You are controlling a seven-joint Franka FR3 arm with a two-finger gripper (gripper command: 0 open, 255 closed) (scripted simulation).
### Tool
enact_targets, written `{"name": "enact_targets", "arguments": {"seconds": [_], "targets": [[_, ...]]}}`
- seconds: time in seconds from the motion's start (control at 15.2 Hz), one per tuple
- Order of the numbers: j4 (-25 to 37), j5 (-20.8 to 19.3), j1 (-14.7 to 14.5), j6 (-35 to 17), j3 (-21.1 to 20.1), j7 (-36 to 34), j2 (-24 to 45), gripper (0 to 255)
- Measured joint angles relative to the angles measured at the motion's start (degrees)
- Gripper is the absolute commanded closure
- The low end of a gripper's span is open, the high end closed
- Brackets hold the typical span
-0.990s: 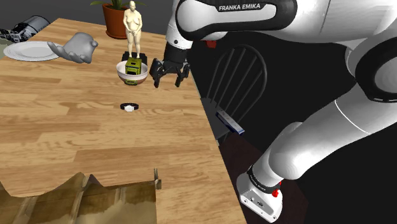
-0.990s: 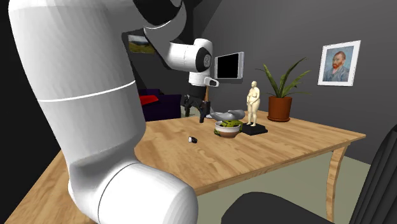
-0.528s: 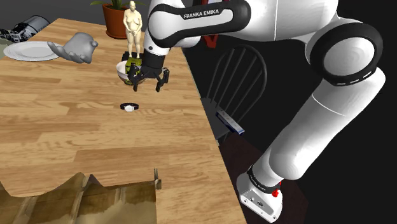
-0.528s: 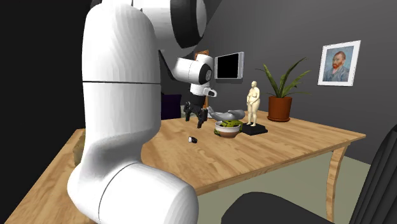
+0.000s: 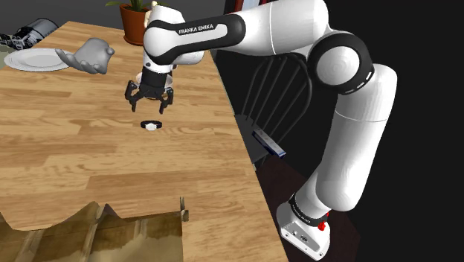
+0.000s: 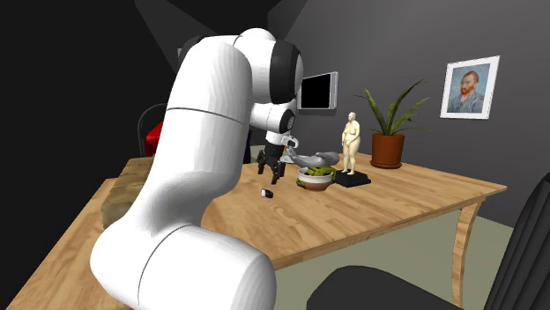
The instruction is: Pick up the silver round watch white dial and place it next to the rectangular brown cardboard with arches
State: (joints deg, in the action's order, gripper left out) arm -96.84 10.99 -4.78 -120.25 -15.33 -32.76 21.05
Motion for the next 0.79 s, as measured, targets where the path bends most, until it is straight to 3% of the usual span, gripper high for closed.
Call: {"name": "enact_targets", "arguments": {"seconds": [0.2,0.79], "targets": [[2.11,-0.30,-0.73,-1.07,0.03,-0.82,3.15,0],[0.90,-0.49,-1.53,-4.45,-0.05,-1.09,5.18,0]]}}
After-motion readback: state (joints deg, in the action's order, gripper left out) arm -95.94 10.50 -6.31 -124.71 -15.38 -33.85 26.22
